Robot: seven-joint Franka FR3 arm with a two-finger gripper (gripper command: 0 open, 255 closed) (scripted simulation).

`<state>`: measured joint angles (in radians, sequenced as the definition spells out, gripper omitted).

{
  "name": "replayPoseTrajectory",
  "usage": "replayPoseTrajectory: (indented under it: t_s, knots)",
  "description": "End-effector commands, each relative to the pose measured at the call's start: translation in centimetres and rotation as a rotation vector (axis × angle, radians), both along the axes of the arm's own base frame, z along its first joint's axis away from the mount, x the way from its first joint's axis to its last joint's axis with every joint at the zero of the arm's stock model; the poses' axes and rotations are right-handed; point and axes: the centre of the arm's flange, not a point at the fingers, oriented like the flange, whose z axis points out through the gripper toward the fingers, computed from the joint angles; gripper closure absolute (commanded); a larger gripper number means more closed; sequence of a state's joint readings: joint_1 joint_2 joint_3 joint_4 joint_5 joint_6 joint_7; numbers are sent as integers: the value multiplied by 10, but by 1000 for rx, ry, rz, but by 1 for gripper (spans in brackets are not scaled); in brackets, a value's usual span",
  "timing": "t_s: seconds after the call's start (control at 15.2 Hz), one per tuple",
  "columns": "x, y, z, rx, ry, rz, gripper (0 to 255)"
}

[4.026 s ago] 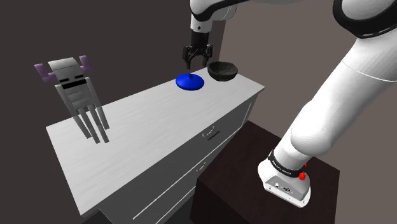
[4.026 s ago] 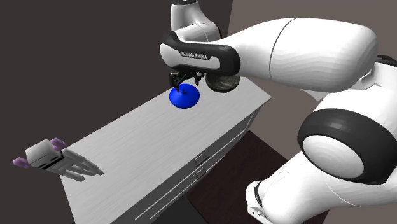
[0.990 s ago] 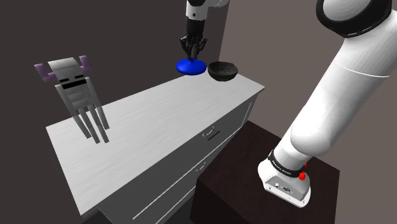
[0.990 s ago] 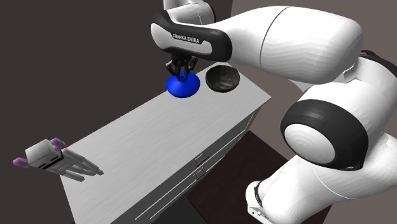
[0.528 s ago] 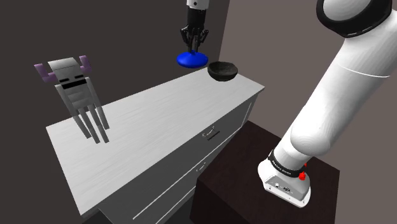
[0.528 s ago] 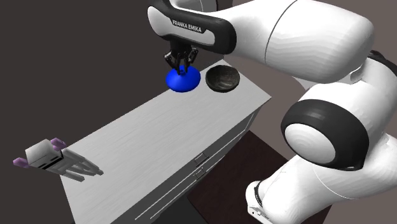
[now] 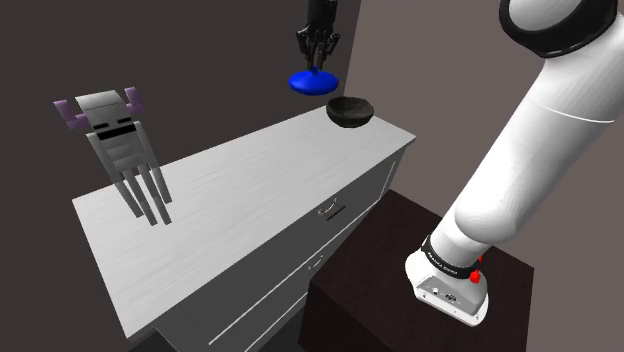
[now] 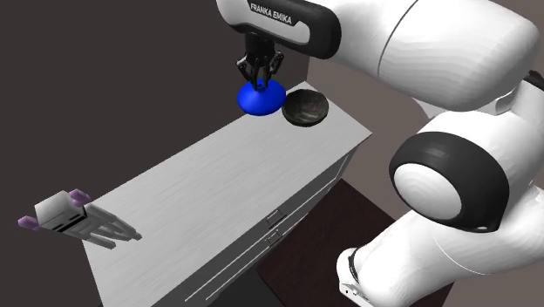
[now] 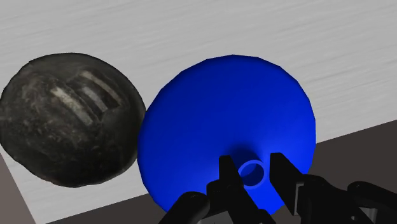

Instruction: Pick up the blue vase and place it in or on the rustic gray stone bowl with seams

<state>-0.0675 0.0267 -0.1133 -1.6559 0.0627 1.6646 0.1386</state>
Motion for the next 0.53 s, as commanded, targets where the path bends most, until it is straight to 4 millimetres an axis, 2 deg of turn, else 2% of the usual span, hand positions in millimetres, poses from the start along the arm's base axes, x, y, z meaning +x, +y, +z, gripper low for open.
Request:
replayPoseTrajectory:
  t_s: [0.0, 0.46]
  knots:
    - [-10, -23, 6, 1, 0, 1, 255]
    - [-41, -108, 26, 1, 0, 1, 255]
